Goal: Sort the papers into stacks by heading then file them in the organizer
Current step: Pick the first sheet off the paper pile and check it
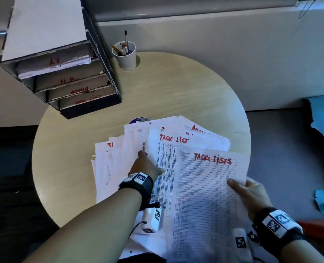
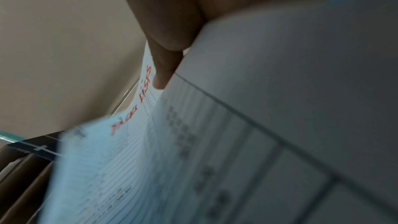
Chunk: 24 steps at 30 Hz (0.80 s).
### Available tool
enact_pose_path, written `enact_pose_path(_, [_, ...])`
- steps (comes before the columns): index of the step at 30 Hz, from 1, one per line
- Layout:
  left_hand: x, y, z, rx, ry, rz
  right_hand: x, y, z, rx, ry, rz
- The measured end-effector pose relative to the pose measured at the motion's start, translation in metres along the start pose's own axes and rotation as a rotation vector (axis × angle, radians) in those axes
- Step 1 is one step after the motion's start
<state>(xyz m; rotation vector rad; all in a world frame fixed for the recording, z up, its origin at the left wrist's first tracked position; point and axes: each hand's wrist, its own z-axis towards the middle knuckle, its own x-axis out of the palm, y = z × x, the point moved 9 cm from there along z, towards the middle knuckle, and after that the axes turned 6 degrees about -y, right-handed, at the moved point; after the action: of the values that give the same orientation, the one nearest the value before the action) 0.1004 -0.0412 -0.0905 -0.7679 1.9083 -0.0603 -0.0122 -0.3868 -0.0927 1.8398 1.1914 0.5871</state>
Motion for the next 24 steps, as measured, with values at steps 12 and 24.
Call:
enact_pose_path(12, [-0.026, -0.013, -0.071, 0.326, 0.349, -0.661, 0.033, 0.025, 0.005, -0.143, 0.218, 0.071])
enact_pose_path(24, [0.019, -0.046, -0.039, 0.374, 0.093, 0.313, -0.04, -0.039, 0.005, 0.103, 0.105, 0.28])
